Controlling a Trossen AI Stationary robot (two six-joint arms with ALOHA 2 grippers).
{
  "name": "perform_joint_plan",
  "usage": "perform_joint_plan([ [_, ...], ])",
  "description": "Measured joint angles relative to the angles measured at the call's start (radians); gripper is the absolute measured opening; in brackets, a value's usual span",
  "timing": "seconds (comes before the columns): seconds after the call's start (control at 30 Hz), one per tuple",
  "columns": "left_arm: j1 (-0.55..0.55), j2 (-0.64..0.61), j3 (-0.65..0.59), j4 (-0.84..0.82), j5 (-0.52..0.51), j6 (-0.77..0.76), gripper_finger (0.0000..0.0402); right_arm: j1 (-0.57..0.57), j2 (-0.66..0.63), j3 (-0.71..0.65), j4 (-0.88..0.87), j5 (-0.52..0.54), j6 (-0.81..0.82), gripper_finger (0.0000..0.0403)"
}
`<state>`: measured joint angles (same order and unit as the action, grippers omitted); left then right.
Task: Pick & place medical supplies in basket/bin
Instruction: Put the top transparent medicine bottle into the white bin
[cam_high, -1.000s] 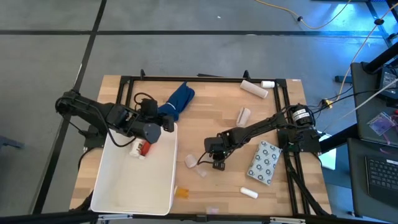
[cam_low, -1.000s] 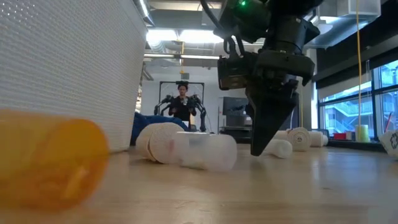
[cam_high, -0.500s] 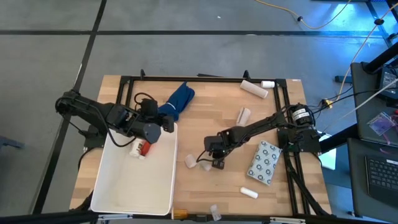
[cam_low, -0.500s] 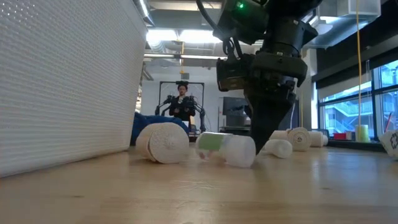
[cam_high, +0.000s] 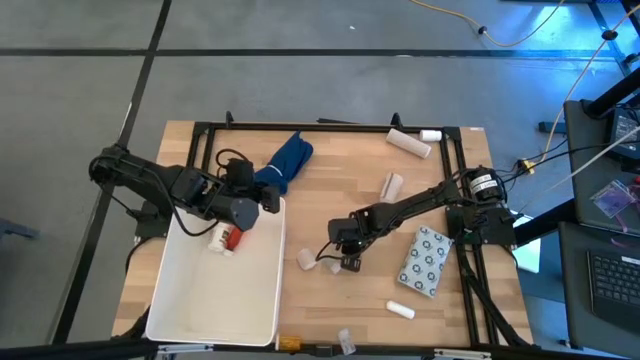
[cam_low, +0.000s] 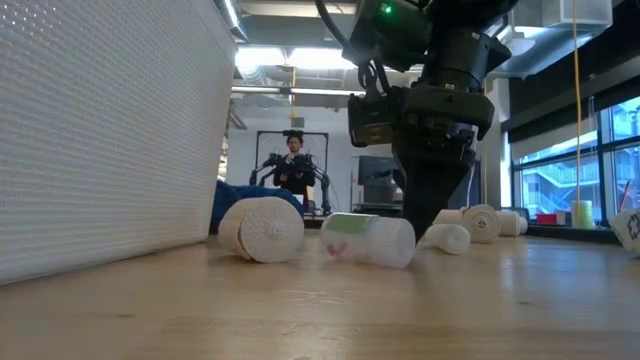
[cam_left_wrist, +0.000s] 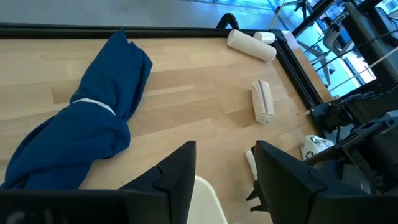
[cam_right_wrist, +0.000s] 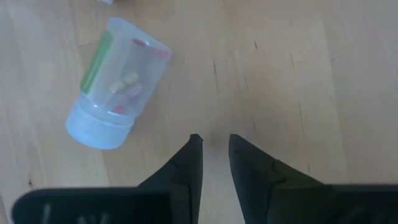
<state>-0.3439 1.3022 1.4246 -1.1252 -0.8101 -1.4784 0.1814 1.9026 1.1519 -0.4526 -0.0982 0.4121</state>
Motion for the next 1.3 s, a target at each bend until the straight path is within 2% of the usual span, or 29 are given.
perform_joint_plan([
  [0.43, 0.0, 0.0, 0.0, 0.0, 0.0, 0.0, 0.0158, -0.034, 0.0, 0.0, -0.056, 0.003, 0.027, 0.0091],
  [0.53, 0.0, 0.0, 0.0, 0.0, 0.0, 0.0, 0.0158, -0.06, -0.001, 0.005, -0.093, -0.019, -0.003, 0.012],
  [0.73, 0.0, 0.0, 0.0, 0.0, 0.0, 0.0, 0.0158, -0.082, -0.002, 0.075, -0.166, -0.038, -0.057, 0.0208],
  [0.93, -0.002, 0.0, 0.0, 0.0, 0.0, 0.0, 0.0158, -0.081, -0.006, 0.175, -0.213, -0.058, -0.045, 0.0276],
  [1.1, -0.002, 0.0, 0.0, 0.0, 0.0, 0.011, 0.0158, -0.08, -0.007, 0.276, -0.231, -0.118, -0.062, 0.0294],
  [1.3, -0.002, 0.0, 0.0, 0.0, 0.005, 0.026, 0.0158, -0.054, -0.006, 0.324, -0.234, -0.132, 0.097, 0.0295],
])
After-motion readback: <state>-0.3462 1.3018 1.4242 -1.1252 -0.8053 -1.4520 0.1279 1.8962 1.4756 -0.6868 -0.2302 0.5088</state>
